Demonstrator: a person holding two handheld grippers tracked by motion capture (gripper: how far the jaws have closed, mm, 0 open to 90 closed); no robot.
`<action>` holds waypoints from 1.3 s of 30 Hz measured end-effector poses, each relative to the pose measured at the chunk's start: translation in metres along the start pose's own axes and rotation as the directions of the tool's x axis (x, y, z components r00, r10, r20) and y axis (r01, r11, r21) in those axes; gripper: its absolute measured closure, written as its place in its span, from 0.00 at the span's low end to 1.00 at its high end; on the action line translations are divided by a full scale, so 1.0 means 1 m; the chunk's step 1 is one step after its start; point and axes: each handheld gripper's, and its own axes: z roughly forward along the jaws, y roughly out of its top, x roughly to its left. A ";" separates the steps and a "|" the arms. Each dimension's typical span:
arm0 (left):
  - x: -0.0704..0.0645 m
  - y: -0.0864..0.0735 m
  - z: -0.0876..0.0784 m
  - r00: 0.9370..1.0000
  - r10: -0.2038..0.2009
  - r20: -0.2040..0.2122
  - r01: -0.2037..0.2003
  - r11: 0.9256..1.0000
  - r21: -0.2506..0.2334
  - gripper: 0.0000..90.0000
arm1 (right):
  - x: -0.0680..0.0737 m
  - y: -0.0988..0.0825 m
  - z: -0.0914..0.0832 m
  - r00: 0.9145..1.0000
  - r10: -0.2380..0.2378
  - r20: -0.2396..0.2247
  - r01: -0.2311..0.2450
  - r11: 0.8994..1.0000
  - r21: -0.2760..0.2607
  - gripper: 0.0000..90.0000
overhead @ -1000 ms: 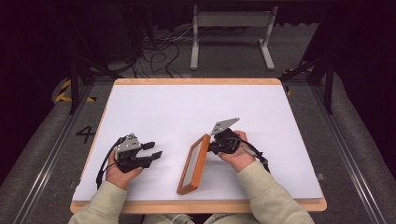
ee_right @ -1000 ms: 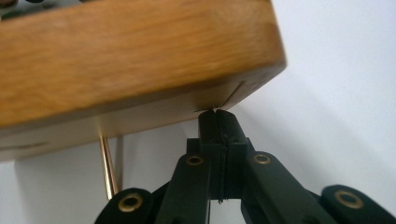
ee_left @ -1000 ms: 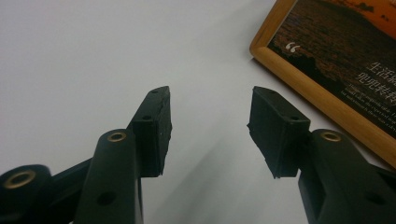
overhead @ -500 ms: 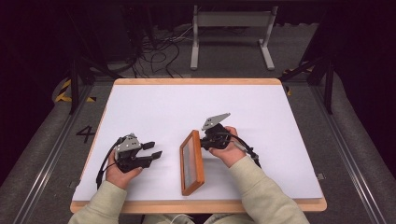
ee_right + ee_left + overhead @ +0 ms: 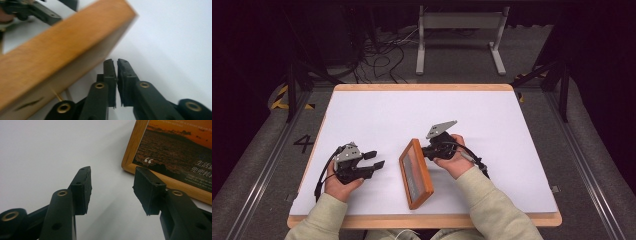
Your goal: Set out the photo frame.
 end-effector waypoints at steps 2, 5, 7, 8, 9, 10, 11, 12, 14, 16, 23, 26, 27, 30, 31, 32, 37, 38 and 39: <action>0.000 0.000 0.000 1.000 -0.001 -0.003 0.001 1.000 0.000 0.55 | 0.000 0.000 -0.002 1.000 0.011 0.017 -0.011 1.000 0.007 0.92; 0.001 0.000 -0.001 1.000 -0.009 -0.009 0.009 1.000 -0.004 0.54 | -0.003 -0.001 -0.013 0.997 0.040 0.062 -0.041 0.999 0.015 0.87; 0.002 0.000 -0.001 1.000 -0.011 -0.011 0.011 1.000 -0.003 0.54 | -0.003 0.000 -0.019 0.996 0.044 0.078 -0.045 0.999 0.010 0.85; 0.002 0.000 -0.001 1.000 -0.010 -0.012 0.010 1.000 -0.003 0.54 | -0.002 0.001 -0.022 0.996 0.044 0.084 -0.044 0.999 0.003 0.83; 0.002 0.000 -0.001 1.000 -0.007 -0.012 0.007 1.000 -0.002 0.54 | -0.002 0.001 -0.026 0.996 0.041 0.084 -0.041 0.999 -0.005 0.82; 0.002 0.000 -0.001 1.000 -0.008 -0.011 0.008 1.000 -0.003 0.54 | -0.001 0.002 -0.030 0.995 0.039 0.090 -0.038 0.999 -0.007 0.80; 0.002 0.000 -0.001 1.000 -0.008 -0.011 0.008 1.000 -0.003 0.54 | 0.001 0.004 -0.035 0.995 0.034 0.096 -0.033 0.999 -0.008 0.78; 0.002 0.000 -0.001 1.000 -0.008 -0.011 0.008 1.000 -0.002 0.54 | 0.001 0.004 -0.035 0.995 0.034 0.096 -0.033 0.999 -0.008 0.78; 0.002 0.000 -0.001 1.000 -0.009 -0.011 0.009 1.000 -0.004 0.54 | 0.004 0.008 -0.044 0.995 0.035 0.092 -0.035 0.999 0.000 0.69; 0.002 0.000 -0.001 1.000 -0.015 -0.011 0.015 1.000 -0.004 0.54 | 0.005 0.009 -0.047 0.995 0.035 0.092 -0.035 0.999 0.002 0.66; 0.003 0.000 -0.001 1.000 -0.017 -0.012 0.017 1.000 -0.005 0.54 | 0.017 0.021 -0.064 0.994 0.048 0.098 -0.051 0.998 0.027 0.38; 0.002 0.000 -0.001 1.000 -0.012 -0.011 0.012 1.000 -0.003 0.54 | 0.024 0.027 -0.070 0.993 0.038 0.108 -0.041 0.999 0.025 0.36; 0.002 0.000 -0.001 1.000 -0.012 -0.012 0.012 1.000 -0.003 0.54 | 0.027 0.029 -0.073 0.994 0.035 0.105 -0.037 0.999 0.016 0.35; 0.002 0.000 -0.001 1.000 -0.016 -0.014 0.016 1.000 -0.001 0.54 | 0.036 0.034 -0.078 0.995 0.027 0.095 -0.028 1.000 0.011 0.33; 0.002 0.000 -0.001 1.000 -0.015 -0.013 0.015 1.000 -0.001 0.53 | 0.039 0.036 -0.078 0.995 0.027 0.095 -0.028 1.000 0.012 0.32; 0.002 0.000 -0.001 1.000 -0.013 -0.011 0.013 1.000 -0.002 0.53 | 0.041 0.038 -0.079 0.995 0.028 0.094 -0.029 0.999 0.014 0.30; 0.002 0.000 -0.001 1.000 -0.015 -0.012 0.015 1.000 0.000 0.53 | 0.055 0.042 -0.076 0.994 0.034 0.102 -0.038 0.999 0.034 0.18; 0.002 0.000 -0.001 1.000 -0.015 -0.012 0.015 1.000 0.000 0.53 | 0.057 0.043 -0.074 0.994 0.038 0.102 -0.043 0.998 0.044 0.17; 0.002 0.000 -0.001 1.000 -0.014 -0.012 0.014 1.000 -0.001 0.53 | 0.059 0.043 -0.072 0.994 0.040 0.102 -0.045 0.998 0.050 0.16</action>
